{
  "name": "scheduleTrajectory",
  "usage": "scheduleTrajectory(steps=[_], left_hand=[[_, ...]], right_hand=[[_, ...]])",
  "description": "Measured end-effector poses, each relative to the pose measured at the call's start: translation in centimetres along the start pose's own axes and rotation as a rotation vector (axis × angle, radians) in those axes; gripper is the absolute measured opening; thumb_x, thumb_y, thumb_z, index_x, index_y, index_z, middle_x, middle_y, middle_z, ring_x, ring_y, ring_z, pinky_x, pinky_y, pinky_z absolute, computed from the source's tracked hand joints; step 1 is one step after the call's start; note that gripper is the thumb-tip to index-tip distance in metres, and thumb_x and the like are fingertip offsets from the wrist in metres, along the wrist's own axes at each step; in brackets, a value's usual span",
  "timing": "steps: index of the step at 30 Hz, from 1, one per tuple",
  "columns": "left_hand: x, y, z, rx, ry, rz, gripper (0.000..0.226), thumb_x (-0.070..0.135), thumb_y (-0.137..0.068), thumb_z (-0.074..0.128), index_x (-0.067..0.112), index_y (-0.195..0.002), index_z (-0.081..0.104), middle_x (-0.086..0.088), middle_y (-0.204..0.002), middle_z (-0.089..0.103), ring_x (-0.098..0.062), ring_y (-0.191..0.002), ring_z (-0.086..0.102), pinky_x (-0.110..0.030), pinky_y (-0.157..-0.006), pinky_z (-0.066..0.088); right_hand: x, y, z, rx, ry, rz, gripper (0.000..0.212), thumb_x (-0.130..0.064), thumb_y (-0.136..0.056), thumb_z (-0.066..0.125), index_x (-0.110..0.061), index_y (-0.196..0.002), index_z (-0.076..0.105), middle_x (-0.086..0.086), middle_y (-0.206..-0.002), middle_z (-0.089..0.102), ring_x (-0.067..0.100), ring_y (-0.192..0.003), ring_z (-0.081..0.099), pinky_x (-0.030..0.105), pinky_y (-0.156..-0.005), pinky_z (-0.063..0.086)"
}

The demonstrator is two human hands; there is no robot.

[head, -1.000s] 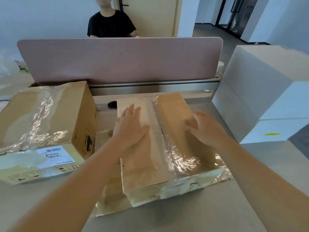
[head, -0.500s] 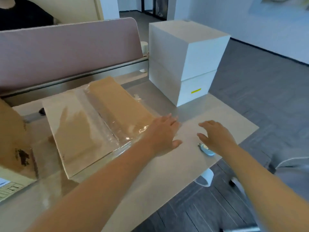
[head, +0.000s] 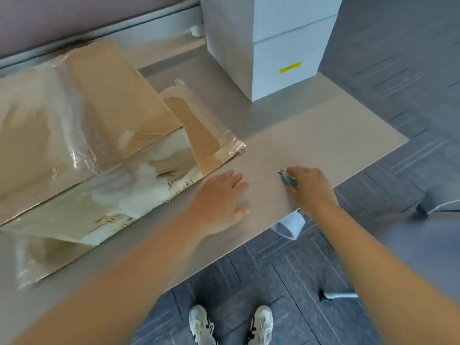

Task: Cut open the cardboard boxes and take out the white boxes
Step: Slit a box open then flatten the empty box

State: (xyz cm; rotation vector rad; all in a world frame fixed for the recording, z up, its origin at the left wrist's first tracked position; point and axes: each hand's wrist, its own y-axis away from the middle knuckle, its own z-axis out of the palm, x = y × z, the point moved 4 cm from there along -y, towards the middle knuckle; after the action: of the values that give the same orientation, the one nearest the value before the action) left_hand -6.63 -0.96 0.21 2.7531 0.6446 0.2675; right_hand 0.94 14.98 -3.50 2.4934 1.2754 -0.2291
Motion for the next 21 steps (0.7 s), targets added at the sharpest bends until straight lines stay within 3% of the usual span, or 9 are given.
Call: scheduleTrajectory(steps=[3, 5, 7, 9, 12, 14, 16, 21], left_hand=[[0.0, 0.0, 0.1, 0.001, 0.001, -0.025, 0.059, 0.043, -0.096, 0.037, 0.019, -0.147, 0.019, 0.001, -0.157, 0.009, -0.016, -0.144, 0.005, -0.026, -0.112, 0.006], [0.1, 0.0, -0.4, 0.025, 0.013, -0.034, 0.059, 0.043, -0.096, 0.039, 0.02, -0.146, 0.02, 0.002, -0.156, 0.01, -0.015, -0.144, 0.005, -0.026, -0.113, 0.007], [0.3, 0.0, -1.7, 0.056, 0.009, -0.034, 0.059, 0.043, -0.096, 0.04, 0.019, -0.146, 0.02, 0.003, -0.156, 0.011, -0.014, -0.144, 0.005, -0.024, -0.112, 0.008], [0.5, 0.3, -3.4, 0.092, 0.014, -0.023, 0.061, 0.044, -0.095, 0.041, 0.018, -0.147, 0.021, 0.001, -0.156, 0.011, -0.015, -0.145, 0.006, -0.024, -0.111, 0.008], [0.6, 0.9, -6.4, 0.174, -0.005, 0.018, 0.064, 0.047, -0.094, 0.04, 0.016, -0.147, 0.022, -0.001, -0.156, 0.016, -0.016, -0.144, 0.01, -0.024, -0.112, 0.008], [0.2, 1.6, -8.3, 0.229, -0.047, 0.017, 0.06, 0.044, -0.095, 0.039, 0.02, -0.147, 0.02, 0.003, -0.156, 0.015, -0.011, -0.144, 0.009, -0.021, -0.11, 0.004], [-0.7, 2.4, -10.0, 0.28, -0.062, 0.0, 0.06, 0.044, -0.095, 0.038, 0.021, -0.147, 0.018, 0.006, -0.155, 0.015, -0.009, -0.143, 0.008, -0.018, -0.108, 0.003], [-5.8, 4.6, -12.1, 0.232, -0.115, -0.078, 0.073, 0.052, -0.091, 0.041, 0.023, -0.149, 0.008, 0.005, -0.157, 0.004, -0.012, -0.144, 0.003, -0.027, -0.114, 0.007]], right_hand=[[0.2, 0.0, -0.2, 0.006, -0.071, 0.01, 0.029, -0.016, -0.093, 0.046, -0.009, -0.121, 0.052, 0.011, -0.122, 0.054, 0.03, -0.112, 0.046, 0.031, -0.082, 0.037], [0.1, 0.0, -0.8, -0.008, -0.152, 0.024, 0.043, -0.017, -0.091, 0.053, -0.011, -0.132, 0.043, 0.011, -0.131, 0.045, 0.029, -0.115, 0.047, 0.033, -0.091, 0.038], [0.0, 0.1, -2.2, 0.01, -0.316, 0.067, 0.054, -0.017, -0.085, 0.063, -0.011, -0.134, 0.041, 0.01, -0.133, 0.04, 0.027, -0.113, 0.05, 0.027, -0.092, 0.037], [-0.3, 0.1, -3.8, 0.035, -0.462, 0.096, 0.055, -0.013, -0.079, 0.069, -0.009, -0.128, 0.045, 0.009, -0.127, 0.044, 0.023, -0.105, 0.051, 0.021, -0.082, 0.034], [-1.1, 0.4, -5.9, 0.038, -0.702, 0.113, 0.045, -0.003, -0.075, 0.069, -0.01, -0.113, 0.045, 0.007, -0.108, 0.05, 0.021, -0.085, 0.052, 0.025, -0.068, 0.042], [-2.1, 0.3, -7.0, 0.032, -0.812, 0.098, 0.042, 0.001, -0.074, 0.069, -0.014, -0.103, 0.041, 0.008, -0.1, 0.05, 0.02, -0.065, 0.054, 0.016, -0.05, 0.046], [-3.6, 0.3, -8.0, 0.039, -0.849, 0.089, 0.042, 0.002, -0.074, 0.069, -0.013, -0.102, 0.041, 0.007, -0.098, 0.049, 0.015, -0.056, 0.051, 0.008, -0.038, 0.039], [-7.8, -0.2, -9.7, 0.06, -0.888, 0.051, 0.048, -0.004, -0.077, 0.069, -0.008, -0.117, 0.044, 0.007, -0.106, 0.049, 0.019, -0.062, 0.051, 0.02, -0.053, 0.043]])
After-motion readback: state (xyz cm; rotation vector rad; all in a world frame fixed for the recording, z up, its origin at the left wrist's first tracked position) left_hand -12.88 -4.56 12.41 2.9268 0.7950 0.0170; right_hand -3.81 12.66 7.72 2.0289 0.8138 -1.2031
